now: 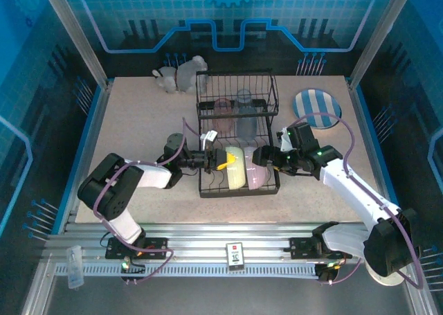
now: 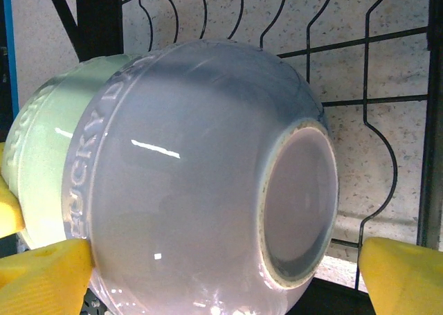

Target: Unload the mixed dishes from the dish rack

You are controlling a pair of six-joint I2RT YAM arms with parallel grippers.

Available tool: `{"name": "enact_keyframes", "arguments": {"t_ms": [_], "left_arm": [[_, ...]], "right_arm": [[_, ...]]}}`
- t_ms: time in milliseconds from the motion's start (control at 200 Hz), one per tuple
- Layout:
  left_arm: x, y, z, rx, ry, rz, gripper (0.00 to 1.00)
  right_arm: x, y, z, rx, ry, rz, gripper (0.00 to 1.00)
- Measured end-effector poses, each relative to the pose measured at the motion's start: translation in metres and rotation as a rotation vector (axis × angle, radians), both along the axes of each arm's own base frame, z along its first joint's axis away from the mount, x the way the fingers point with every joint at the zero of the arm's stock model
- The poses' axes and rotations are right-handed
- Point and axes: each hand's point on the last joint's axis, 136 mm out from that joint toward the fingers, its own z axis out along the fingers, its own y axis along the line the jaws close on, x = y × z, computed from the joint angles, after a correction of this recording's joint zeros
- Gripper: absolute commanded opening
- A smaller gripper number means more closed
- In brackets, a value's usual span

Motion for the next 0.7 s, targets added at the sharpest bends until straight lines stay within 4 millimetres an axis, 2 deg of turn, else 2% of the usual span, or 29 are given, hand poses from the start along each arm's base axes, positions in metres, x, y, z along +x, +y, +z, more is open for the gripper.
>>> {"name": "enact_keyframes", "arguments": {"t_ms": [700], "left_arm": [[-0.012, -0.006, -0.001, -0.026, -0.085, -0.08, 0.0]], "right_arm": [[-0.002, -0.005, -0.001, 0.016, 0.026, -0.008, 0.98]]}}
